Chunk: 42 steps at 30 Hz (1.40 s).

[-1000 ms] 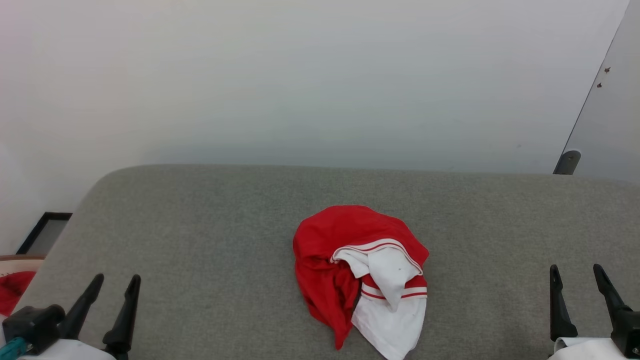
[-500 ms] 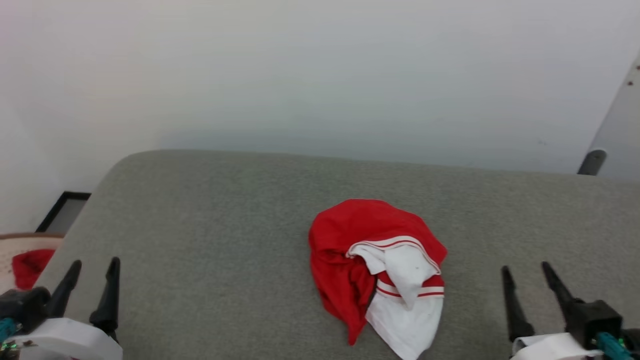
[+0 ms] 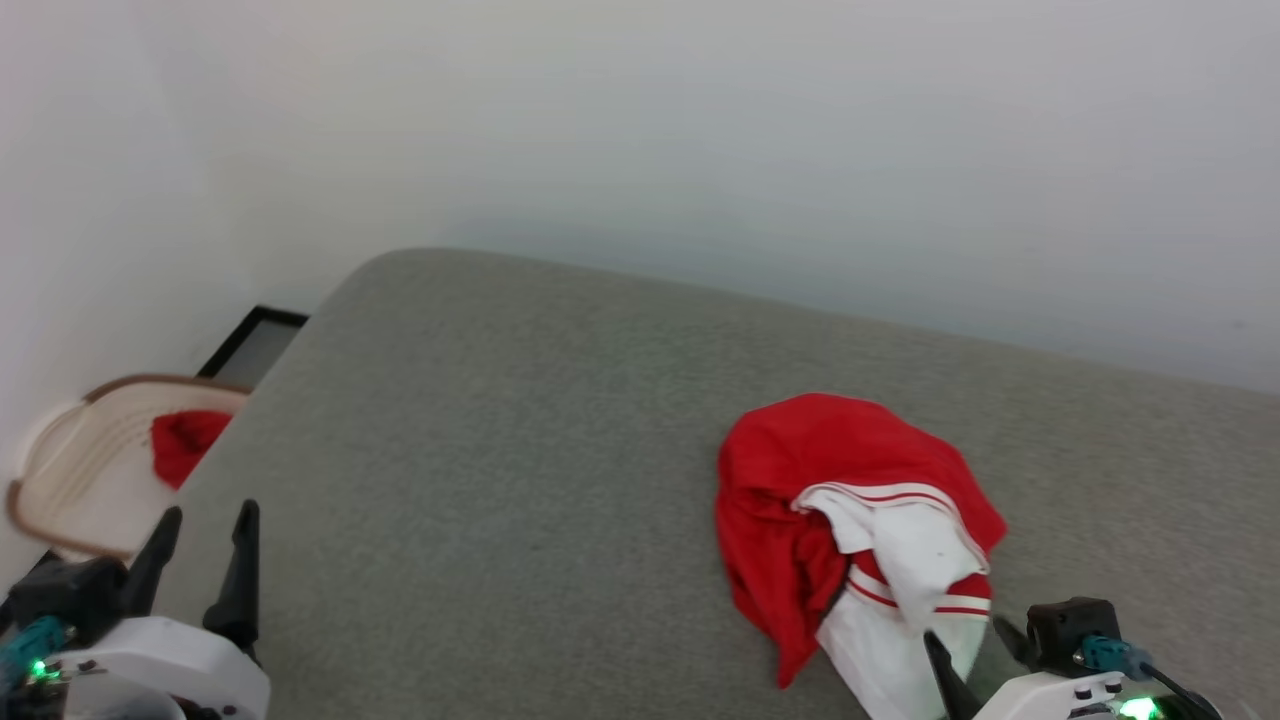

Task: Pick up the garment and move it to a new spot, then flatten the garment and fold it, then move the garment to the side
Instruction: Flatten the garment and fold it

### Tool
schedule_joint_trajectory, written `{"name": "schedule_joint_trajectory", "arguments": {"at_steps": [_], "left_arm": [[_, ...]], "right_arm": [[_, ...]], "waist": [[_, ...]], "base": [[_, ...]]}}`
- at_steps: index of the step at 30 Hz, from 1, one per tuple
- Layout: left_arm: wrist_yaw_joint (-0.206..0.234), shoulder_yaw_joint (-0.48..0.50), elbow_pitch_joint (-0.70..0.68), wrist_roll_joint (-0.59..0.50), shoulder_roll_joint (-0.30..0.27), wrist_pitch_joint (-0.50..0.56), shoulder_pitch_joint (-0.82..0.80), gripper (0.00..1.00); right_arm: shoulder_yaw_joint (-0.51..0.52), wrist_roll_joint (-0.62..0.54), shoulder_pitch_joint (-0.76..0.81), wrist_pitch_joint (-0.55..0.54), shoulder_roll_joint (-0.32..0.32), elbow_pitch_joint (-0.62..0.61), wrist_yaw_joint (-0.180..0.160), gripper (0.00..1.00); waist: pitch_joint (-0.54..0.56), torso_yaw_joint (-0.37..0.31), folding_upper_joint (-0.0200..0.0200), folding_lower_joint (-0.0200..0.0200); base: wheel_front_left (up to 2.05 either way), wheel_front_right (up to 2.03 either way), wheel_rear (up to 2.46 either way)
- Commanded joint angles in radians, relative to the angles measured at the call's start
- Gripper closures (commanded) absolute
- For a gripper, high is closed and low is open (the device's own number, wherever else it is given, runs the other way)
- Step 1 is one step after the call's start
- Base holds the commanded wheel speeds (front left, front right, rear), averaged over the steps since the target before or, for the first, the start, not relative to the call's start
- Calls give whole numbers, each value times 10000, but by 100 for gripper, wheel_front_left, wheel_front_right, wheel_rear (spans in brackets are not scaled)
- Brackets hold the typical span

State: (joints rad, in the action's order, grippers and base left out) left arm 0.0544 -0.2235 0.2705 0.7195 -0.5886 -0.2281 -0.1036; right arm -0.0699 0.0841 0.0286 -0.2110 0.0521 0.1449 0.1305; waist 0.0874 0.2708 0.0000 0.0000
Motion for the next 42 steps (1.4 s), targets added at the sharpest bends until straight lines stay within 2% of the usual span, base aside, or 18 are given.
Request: {"name": "schedule_joint_trajectory", "arguments": {"at_steps": [1, 5, 11, 20, 21, 22, 32, 42], "left_arm": [[55, -36, 23, -91, 94, -46, -155, 0], [20, -90, 125, -85, 264, -105, -310, 0], [24, -94, 293, -201, 582, -235, -621, 0], [-99, 143, 712, -396, 965, -355, -838, 0], [-120, 171, 760, -446, 1008, -362, -868, 0], [-142, 200, 808, -471, 1046, -370, -885, 0], [-267, 627, 1017, -807, 1238, -378, -581, 0], [-394, 938, 602, -1204, 1341, -359, 94, 0]], "right_arm": [[55, 3, 124, -566, 11, -5, 5, 0], [139, -47, 204, -1700, 113, -30, 5, 0], [435, -254, 46, -2814, 74, 86, 5, 0], [405, -347, -430, -3257, 12, 754, 5, 0], [333, -330, -472, -3309, 9, 898, 5, 57], [305, -314, -513, -3261, 9, 974, 5, 100], [-31, -120, -691, -3491, 344, 1039, 1, 100], [-47, 241, -841, -4038, 1288, 432, 1, 100]], "waist": [[-240, 493, 0, 0], [-534, 787, 0, 0], [-1015, 1061, 0, 0], [-1371, 1120, 0, 0], [-1381, 1122, 0, 0], [-1378, 1127, 0, 0], [-994, 899, 0, 0], [-206, 212, 0, 0]], "base": [[0, 0, 0], [0, 0, 0], [0, 0, 0], [0, 0, 0], [0, 0, 0], [0, 0, 0], [0, 0, 0], [0, 0, 0]]}}
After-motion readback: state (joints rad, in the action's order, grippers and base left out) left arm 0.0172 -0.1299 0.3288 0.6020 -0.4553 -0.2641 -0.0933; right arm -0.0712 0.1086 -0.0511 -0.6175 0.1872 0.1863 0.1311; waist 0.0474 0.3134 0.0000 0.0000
